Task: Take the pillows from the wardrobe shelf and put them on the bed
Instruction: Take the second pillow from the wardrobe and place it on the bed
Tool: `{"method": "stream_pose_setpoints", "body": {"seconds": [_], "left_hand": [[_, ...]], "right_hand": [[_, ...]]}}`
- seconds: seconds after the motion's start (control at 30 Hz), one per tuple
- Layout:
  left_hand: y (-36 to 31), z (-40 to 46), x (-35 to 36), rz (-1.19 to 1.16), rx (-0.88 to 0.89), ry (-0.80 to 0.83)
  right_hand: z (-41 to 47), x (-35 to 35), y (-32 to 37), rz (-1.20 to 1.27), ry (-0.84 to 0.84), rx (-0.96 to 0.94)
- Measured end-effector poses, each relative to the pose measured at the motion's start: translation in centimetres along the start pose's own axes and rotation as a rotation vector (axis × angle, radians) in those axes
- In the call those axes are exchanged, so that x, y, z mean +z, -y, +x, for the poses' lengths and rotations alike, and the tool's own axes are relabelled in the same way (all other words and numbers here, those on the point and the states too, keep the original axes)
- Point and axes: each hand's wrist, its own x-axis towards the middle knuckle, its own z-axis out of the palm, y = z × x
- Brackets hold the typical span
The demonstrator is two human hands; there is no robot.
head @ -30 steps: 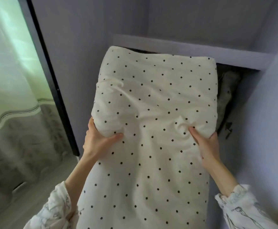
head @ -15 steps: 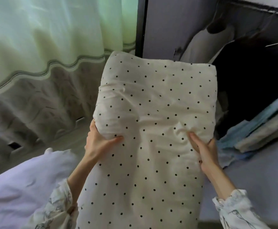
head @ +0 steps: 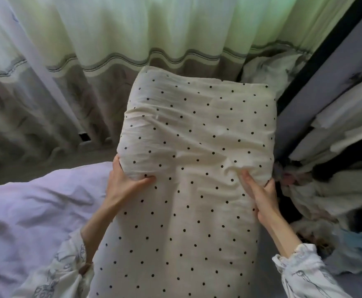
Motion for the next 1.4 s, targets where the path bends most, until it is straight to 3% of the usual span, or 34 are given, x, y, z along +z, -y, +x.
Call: {"method": "stream_pose_setpoints", "body": {"seconds": [0.5, 0.77, 1.1, 1.4], "left_hand": [[-1.2, 10.1, -1.5, -0.11, -0.311, -0.439], [-3.9, 17.0, -3.7, -0.172, -0.317, -0.627], [-1.2, 26.3, -9.5, -0.291, -0.389, -0.841], [2.0, 32.0, -18.8, -0.412, -0.505, -1.043]], "right_hand": [[18.7, 17.9, 7.6, -0.15, 0.491, -0.041], [25.9, 28.3, 13.9, -0.178, 0.738, -0.126], [29.4, 46.6, 17.0, -0.245, 0.996, -0.198], [26.7, 65.8, 20.7, -0.343, 1.218, -0.269]]}}
